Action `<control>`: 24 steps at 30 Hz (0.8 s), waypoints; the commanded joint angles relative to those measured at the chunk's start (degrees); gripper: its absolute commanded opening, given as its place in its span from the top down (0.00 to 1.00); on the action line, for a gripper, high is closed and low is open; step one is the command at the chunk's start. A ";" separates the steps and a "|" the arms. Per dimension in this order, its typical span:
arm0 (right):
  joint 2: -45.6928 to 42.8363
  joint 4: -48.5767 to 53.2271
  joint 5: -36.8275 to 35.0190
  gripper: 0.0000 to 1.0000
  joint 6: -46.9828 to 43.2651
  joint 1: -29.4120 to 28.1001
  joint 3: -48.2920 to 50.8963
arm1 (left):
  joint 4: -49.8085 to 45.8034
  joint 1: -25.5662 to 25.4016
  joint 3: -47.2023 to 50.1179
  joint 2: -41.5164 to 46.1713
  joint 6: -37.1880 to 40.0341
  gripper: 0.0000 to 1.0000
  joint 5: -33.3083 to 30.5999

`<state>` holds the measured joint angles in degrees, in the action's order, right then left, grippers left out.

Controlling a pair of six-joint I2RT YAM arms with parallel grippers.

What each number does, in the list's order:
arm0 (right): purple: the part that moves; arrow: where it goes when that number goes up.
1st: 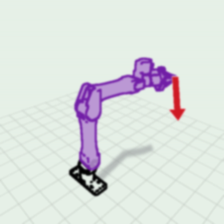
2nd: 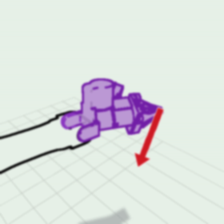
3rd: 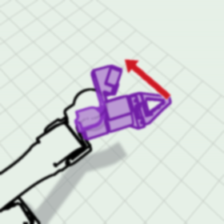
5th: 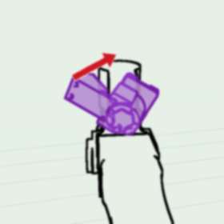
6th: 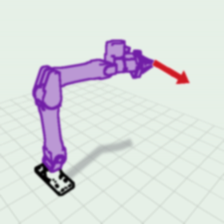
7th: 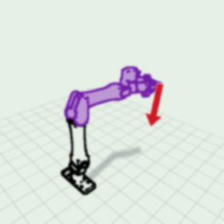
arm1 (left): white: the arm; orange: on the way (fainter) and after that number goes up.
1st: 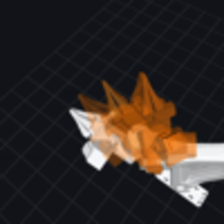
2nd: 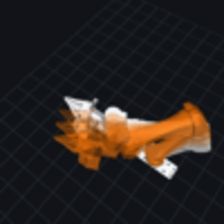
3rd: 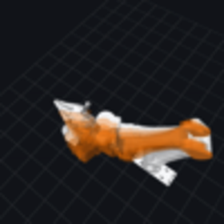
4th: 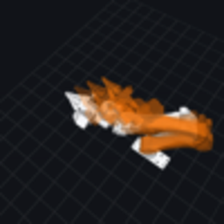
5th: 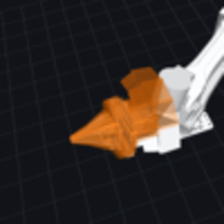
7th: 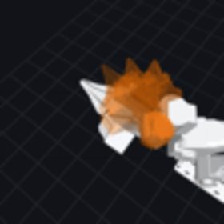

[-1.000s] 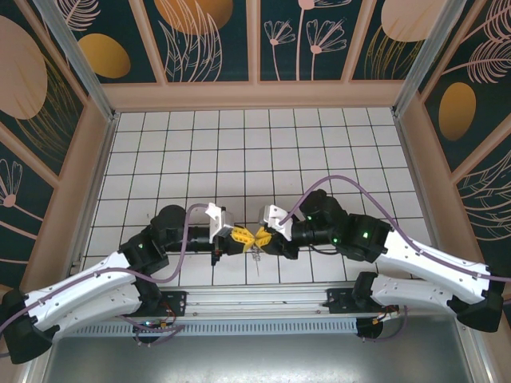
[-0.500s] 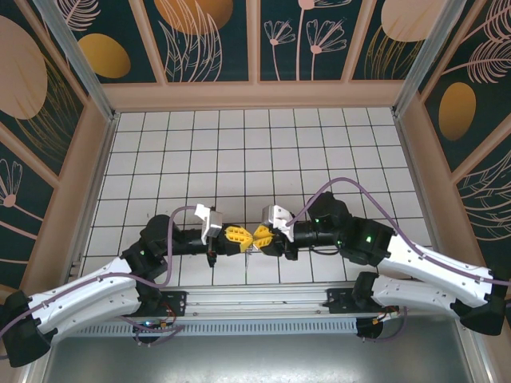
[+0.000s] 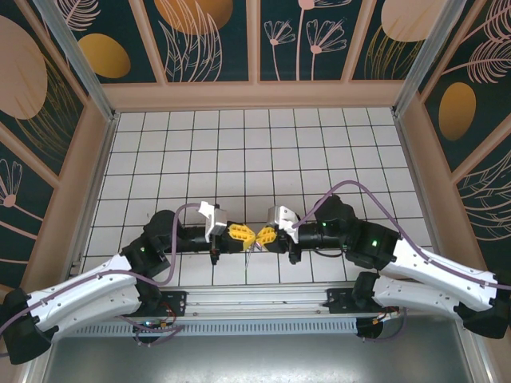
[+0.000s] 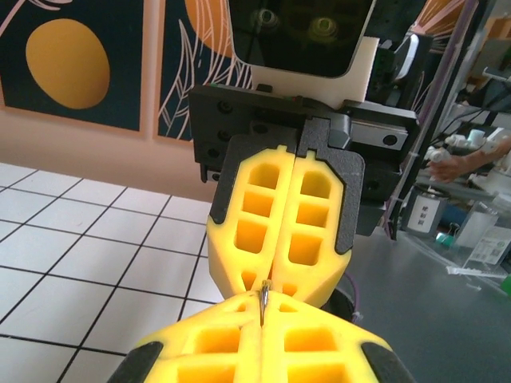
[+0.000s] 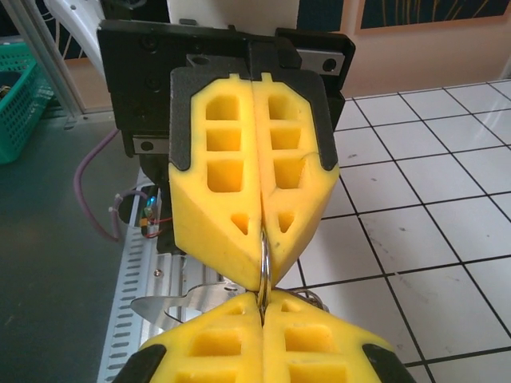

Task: Put the keys on the keyring

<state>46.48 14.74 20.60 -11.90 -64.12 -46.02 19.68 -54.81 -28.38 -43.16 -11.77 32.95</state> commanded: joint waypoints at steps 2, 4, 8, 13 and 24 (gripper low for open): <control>1.22 3.80 -4.14 1.00 -1.98 -0.28 -3.09 | -13.47 -0.17 -5.13 -1.06 5.92 0.94 -3.26; 3.43 6.45 -5.82 1.00 -2.53 -0.55 -4.35 | -17.99 -0.14 -7.32 -2.49 7.91 0.87 -4.15; 7.05 10.04 -9.17 1.00 -3.64 -2.03 -6.42 | -24.14 -0.14 -10.43 -5.16 10.20 0.83 -5.24; 8.64 12.08 -10.83 1.00 -4.27 -2.87 -8.02 | -25.48 -0.21 -10.88 -5.45 10.58 0.89 -5.65; 8.67 12.50 -13.57 1.00 -3.52 -2.95 -8.80 | -20.07 -0.21 -8.61 -1.86 8.97 1.00 -2.57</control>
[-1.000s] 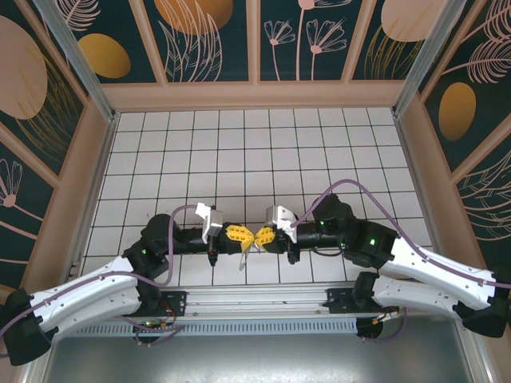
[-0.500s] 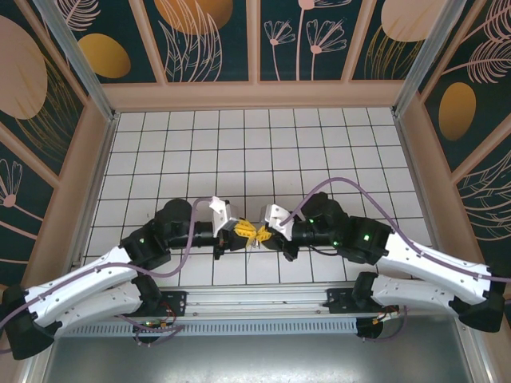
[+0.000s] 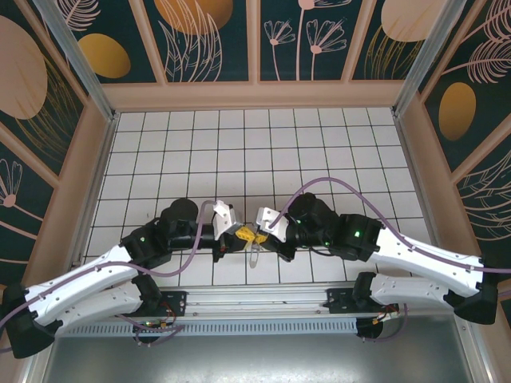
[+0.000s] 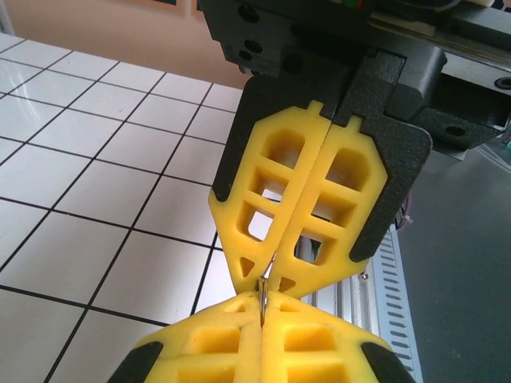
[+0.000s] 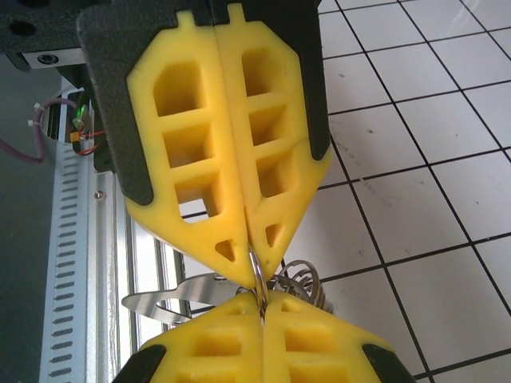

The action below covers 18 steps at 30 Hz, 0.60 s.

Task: Put the keys on the keyring

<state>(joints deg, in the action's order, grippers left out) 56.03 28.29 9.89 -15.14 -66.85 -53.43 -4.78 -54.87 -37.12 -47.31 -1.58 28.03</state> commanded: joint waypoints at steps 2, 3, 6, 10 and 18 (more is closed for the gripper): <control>-2.62 -3.32 -2.84 0.93 0.45 -0.38 0.08 | 7.79 -0.14 1.10 3.84 -2.27 1.00 3.68; -3.67 -4.75 -2.94 0.88 0.84 -0.55 1.03 | 9.63 -0.12 1.58 4.48 -2.85 1.00 4.10; -7.31 -8.72 -2.95 0.79 2.04 -1.42 4.09 | 14.79 -0.14 3.24 5.98 -4.45 1.00 4.90; -10.10 -12.26 -2.21 0.77 3.22 -2.59 7.52 | 18.45 -0.14 4.37 6.74 -5.73 1.00 5.78; -13.36 -17.43 1.80 0.77 3.01 -3.03 9.57 | 20.40 -0.14 5.39 7.56 -6.63 1.00 6.24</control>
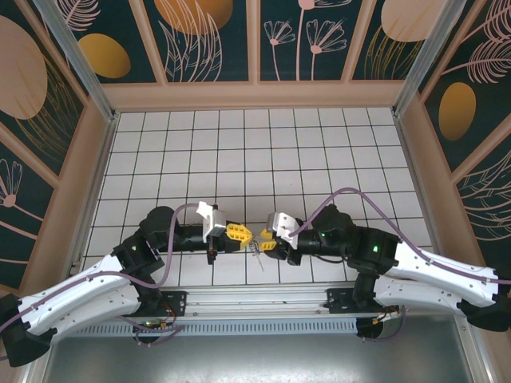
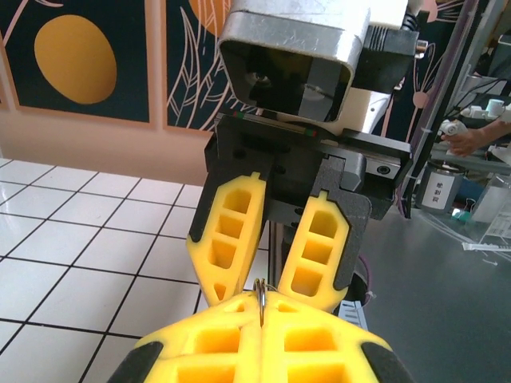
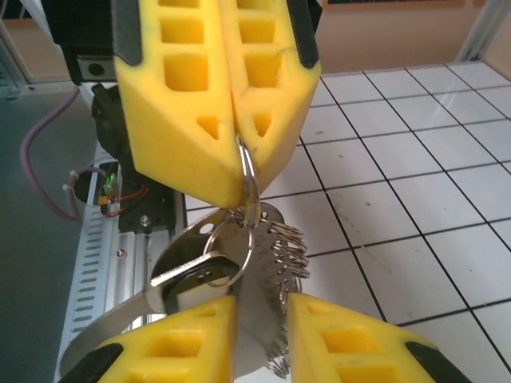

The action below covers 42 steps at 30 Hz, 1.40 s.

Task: Put the keys on the keyring

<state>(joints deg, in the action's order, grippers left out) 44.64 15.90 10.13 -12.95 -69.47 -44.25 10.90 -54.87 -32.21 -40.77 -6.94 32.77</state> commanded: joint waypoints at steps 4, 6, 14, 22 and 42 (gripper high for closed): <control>-3.20 -5.77 1.69 0.75 1.04 -0.41 0.39 | 4.89 -0.15 0.54 1.48 -1.42 1.00 1.88; -3.33 -5.16 0.86 0.74 1.64 -0.42 0.00 | 5.00 -0.14 0.64 1.74 -1.42 1.00 2.26; -4.23 -4.76 2.75 0.64 4.77 -0.38 -1.48 | 5.00 -0.10 0.48 1.93 -1.04 1.00 2.69; -2.15 -4.10 3.82 0.63 6.20 -0.08 -3.17 | 3.83 -0.14 0.39 2.00 -0.29 1.00 2.98; 2.01 -3.26 7.14 0.89 5.48 2.05 -5.40 | 3.77 -0.15 1.35 3.19 0.55 1.00 3.36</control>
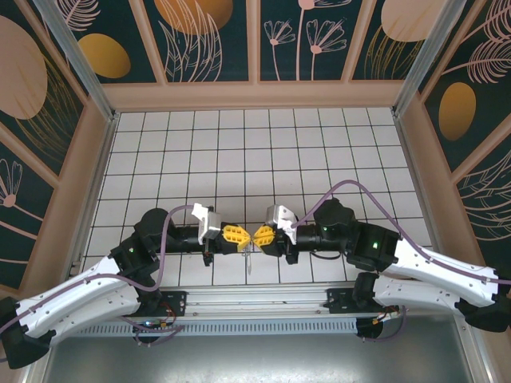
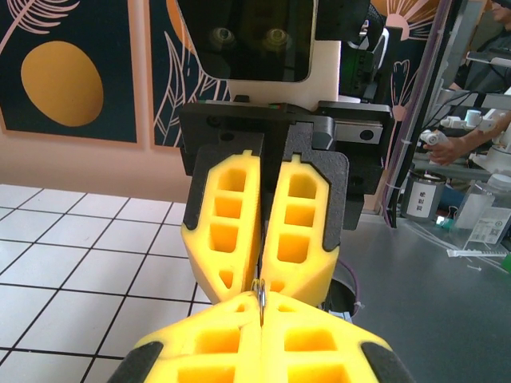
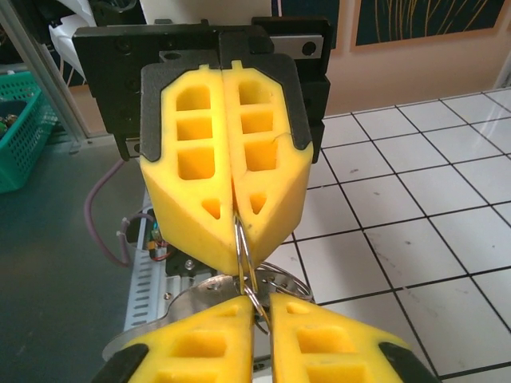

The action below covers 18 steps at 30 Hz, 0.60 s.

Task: Put the keys on the keyring

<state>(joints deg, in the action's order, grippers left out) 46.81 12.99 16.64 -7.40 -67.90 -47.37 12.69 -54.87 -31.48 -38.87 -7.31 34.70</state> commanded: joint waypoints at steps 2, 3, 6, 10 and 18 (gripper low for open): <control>-0.31 -0.25 0.68 0.91 -0.04 0.66 -2.17 | 2.41 -0.15 0.84 1.73 0.81 1.00 1.51; -0.40 -0.25 0.76 0.93 -0.07 0.74 -2.19 | 2.64 -0.15 0.96 1.84 0.67 1.00 1.62; -0.12 -0.34 1.02 0.97 -0.07 1.25 -2.26 | 3.62 -0.09 1.16 2.32 0.11 1.00 2.29; 1.30 -0.25 1.62 1.00 -0.07 2.36 -2.42 | 5.15 -0.09 1.15 2.46 -0.72 1.00 3.63; 4.01 -0.81 3.30 1.00 -0.50 3.69 -3.41 | 8.20 -0.14 1.77 2.54 -2.58 1.00 5.78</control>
<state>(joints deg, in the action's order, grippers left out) 49.80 13.47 21.41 -7.51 -65.39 -48.88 14.63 -54.65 -29.91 -37.47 -8.23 34.76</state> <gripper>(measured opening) 0.046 0.063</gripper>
